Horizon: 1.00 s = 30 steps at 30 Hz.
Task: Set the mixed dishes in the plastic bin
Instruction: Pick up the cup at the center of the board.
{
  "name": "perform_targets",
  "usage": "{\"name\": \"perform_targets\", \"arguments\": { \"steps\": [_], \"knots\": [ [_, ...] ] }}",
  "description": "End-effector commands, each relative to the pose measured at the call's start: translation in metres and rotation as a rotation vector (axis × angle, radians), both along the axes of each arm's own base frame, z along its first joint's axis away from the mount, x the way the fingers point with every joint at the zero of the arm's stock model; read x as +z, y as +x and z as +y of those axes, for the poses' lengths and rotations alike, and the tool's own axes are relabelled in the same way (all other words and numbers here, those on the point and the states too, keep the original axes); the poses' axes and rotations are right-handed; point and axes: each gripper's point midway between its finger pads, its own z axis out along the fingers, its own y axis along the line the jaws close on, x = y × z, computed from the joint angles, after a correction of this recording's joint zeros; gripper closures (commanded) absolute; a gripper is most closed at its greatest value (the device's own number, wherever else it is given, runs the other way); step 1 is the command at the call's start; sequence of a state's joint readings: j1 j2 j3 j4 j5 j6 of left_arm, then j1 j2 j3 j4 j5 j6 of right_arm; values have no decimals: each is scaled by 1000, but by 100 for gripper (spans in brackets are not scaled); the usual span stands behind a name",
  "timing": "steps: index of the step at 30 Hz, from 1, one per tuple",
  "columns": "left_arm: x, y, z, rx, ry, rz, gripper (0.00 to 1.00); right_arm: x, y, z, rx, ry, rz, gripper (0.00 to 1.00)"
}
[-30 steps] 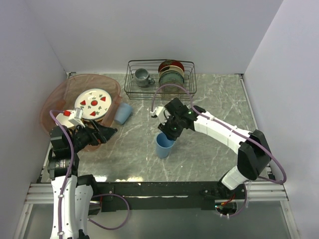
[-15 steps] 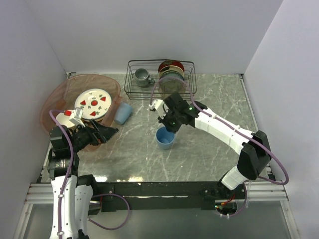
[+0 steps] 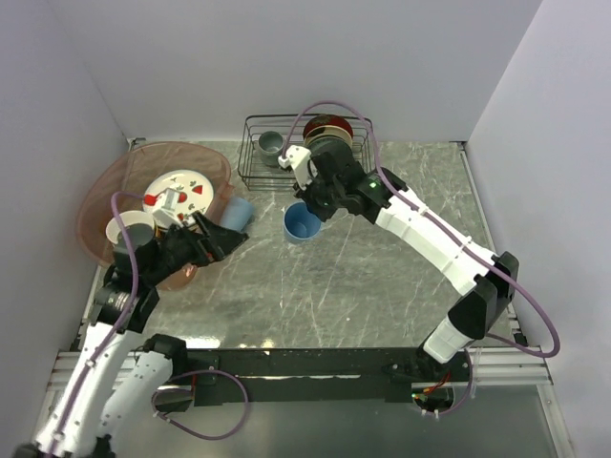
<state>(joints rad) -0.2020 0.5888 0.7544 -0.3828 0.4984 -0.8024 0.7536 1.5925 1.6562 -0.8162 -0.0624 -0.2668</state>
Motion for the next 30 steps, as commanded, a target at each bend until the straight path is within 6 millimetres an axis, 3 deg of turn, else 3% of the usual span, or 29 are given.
{"name": "perform_targets", "arguments": {
  "steps": [1, 3, 4, 5, 6, 7, 9, 18, 26, 27, 30],
  "knots": [
    [16, 22, -12, 132, 8, 0, 1, 16, 11, 6, -73, 13, -61, 100],
    [7, 23, -31, 127, 52, 33, 1, 18, 12, 11, -83, 24, -65, 100],
    [13, 31, -28, 194, 71, 30, 1, 17, 13, 12, -91, 22, -68, 100],
    [3, 38, -33, 223, 112, 65, 1, 19, 15, 12, -106, 23, -80, 100],
    [2, 33, -46, 202, 135, 71, 1, 21, 17, 12, -113, 25, -88, 100],
    [9, 40, -41, 277, 153, 71, 1, 22, 16, 14, -111, 27, -92, 100],
    [-2, 41, -59, 277, 211, 95, 1, 25, 16, 16, -118, 35, -96, 100],
    [-17, 56, -70, 463, 350, 169, 1, 33, 13, 20, -124, 70, -102, 100],
    [-21, 62, -79, 510, 416, 183, 36, 37, 7, 20, -114, 93, -93, 100],
    [-23, 61, -79, 507, 429, 185, 45, 38, 7, 20, -115, 96, -97, 100],
    [-26, 62, -80, 505, 447, 191, 51, 36, 5, 19, -111, 98, -89, 100]
  ]
}}
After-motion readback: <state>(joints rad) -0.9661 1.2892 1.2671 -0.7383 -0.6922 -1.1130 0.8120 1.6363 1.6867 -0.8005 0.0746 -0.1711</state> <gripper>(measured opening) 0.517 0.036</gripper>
